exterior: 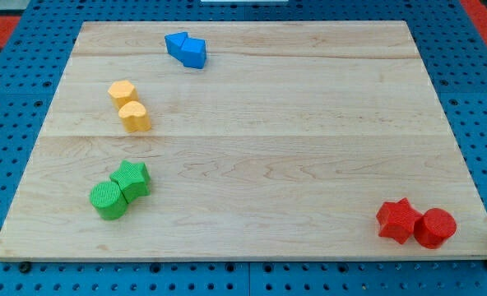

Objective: Push the red circle into the red star

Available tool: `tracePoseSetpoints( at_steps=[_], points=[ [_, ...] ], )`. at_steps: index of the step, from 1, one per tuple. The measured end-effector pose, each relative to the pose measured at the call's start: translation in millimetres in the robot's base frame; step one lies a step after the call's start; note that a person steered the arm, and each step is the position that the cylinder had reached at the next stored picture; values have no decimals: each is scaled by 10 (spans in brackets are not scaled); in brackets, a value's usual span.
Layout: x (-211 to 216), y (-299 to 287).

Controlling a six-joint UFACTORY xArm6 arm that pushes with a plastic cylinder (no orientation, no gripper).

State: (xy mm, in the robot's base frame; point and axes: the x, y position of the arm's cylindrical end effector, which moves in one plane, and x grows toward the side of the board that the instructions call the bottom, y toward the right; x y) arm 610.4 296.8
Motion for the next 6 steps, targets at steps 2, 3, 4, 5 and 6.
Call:
tracePoseSetpoints(
  at_steps=[2, 3, 4, 5, 6],
  points=[
    [-289, -820],
    [-294, -1271],
    [-294, -1226],
    [-295, -677],
    [5, -818]
  ],
)
